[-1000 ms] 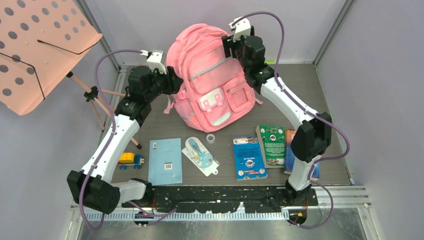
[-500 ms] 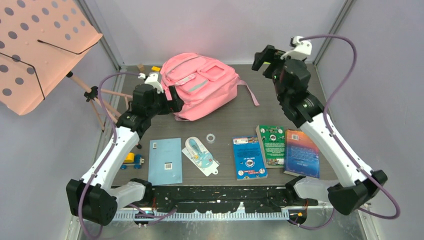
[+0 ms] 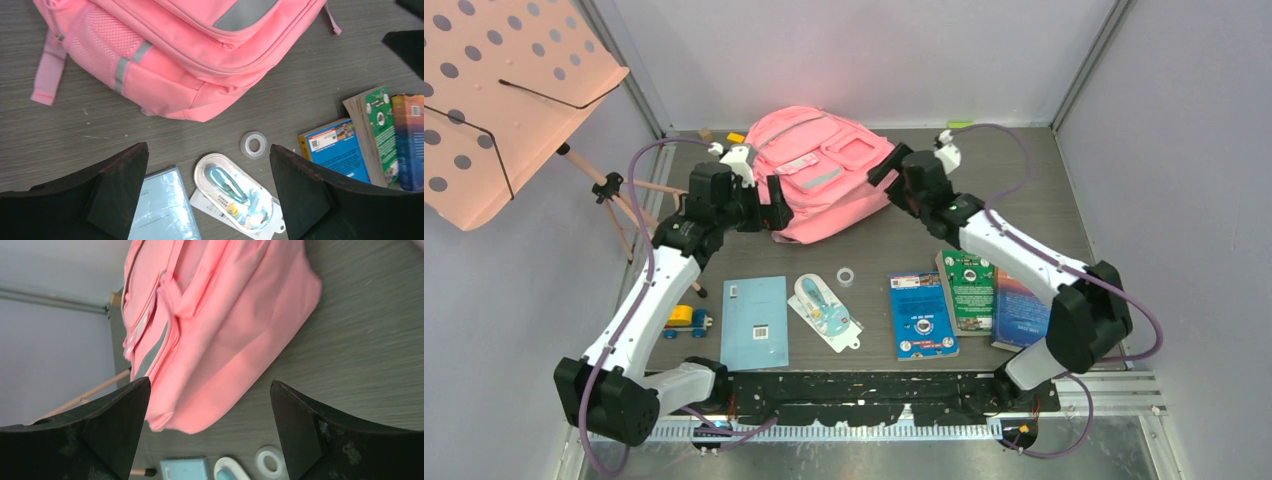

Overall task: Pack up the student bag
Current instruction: Place the student bag at the center of the board, then move the student bag to the center of the board.

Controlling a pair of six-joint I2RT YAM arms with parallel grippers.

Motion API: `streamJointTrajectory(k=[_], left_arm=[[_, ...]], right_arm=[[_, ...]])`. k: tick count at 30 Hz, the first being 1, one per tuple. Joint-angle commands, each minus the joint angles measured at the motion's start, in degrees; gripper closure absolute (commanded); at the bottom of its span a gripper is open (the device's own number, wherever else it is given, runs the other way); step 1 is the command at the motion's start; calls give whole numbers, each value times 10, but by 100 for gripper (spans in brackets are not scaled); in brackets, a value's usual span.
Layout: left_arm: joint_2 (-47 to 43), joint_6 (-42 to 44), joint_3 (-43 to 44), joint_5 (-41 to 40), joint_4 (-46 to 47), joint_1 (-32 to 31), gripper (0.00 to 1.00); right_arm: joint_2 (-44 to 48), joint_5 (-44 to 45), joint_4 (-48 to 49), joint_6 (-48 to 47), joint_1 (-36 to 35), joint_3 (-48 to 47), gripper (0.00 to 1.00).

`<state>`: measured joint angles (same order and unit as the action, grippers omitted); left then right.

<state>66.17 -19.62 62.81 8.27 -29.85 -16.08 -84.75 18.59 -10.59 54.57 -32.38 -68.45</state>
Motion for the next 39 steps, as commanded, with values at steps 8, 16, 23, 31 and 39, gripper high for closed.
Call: streamJointTrajectory(k=[8,16,23,31,39], left_arm=[[-70,91,-55,-163,7,3,5],[-76,86,-67,-162,8,3,5],[-75,97,-74,-149,14,3,5],[-90,122,-91,-53,43,-1,6],[-59,103,-86,4,52,-61,9]], right_arm=[[-139,63,94,232,-104,-49,4],[-213,93,143,233,-112,-82,25],[-215,104,175,195,-77,-67,83],[-105,89,141,74,23,8,99],[-29,21,-10,-159,191,1,99]])
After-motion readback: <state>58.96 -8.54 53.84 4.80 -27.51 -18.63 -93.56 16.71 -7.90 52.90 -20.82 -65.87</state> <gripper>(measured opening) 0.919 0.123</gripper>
